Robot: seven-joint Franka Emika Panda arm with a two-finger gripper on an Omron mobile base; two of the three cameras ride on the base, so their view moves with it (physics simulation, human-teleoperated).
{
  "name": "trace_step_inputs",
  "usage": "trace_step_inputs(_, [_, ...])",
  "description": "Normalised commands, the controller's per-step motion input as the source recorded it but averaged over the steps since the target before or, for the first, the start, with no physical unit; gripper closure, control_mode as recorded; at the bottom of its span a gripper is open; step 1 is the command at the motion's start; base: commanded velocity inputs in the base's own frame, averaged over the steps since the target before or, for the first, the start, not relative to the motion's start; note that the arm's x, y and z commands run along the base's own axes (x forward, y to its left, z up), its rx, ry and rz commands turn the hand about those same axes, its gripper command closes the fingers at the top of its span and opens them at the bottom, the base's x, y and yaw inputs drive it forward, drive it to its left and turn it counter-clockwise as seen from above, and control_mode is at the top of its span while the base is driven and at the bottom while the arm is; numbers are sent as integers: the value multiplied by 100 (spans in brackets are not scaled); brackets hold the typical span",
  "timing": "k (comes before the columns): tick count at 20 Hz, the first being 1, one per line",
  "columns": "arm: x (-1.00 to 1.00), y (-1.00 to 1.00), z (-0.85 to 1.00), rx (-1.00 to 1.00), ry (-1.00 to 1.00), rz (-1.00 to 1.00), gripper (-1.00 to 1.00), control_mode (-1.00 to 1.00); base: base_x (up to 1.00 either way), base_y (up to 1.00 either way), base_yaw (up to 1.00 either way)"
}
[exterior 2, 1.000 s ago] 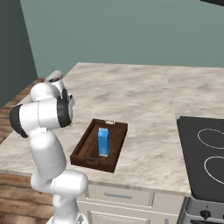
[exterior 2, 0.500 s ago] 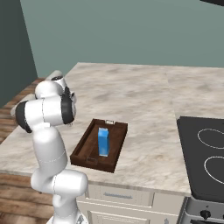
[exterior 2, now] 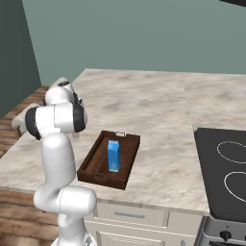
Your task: Take out the milk from the fridge and place it on the tray on the counter. Then take the sugar cube near the tray and place it in the tray.
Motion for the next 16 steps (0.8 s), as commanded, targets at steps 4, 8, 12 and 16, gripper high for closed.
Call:
trace_step_inputs(4, [20,29,0,0,0,0,-100,-100,0,0,0])
trace_step_inputs(8, [8,53,0,0,0,0,-100,-100,0,0,0])
trace_step_inputs(12, [0,51,-1,0,0,0,-100,-100,0,0,0])
trace_step_inputs(16, [0,32,-15,0,0,0,-100,-100,0,0,0])
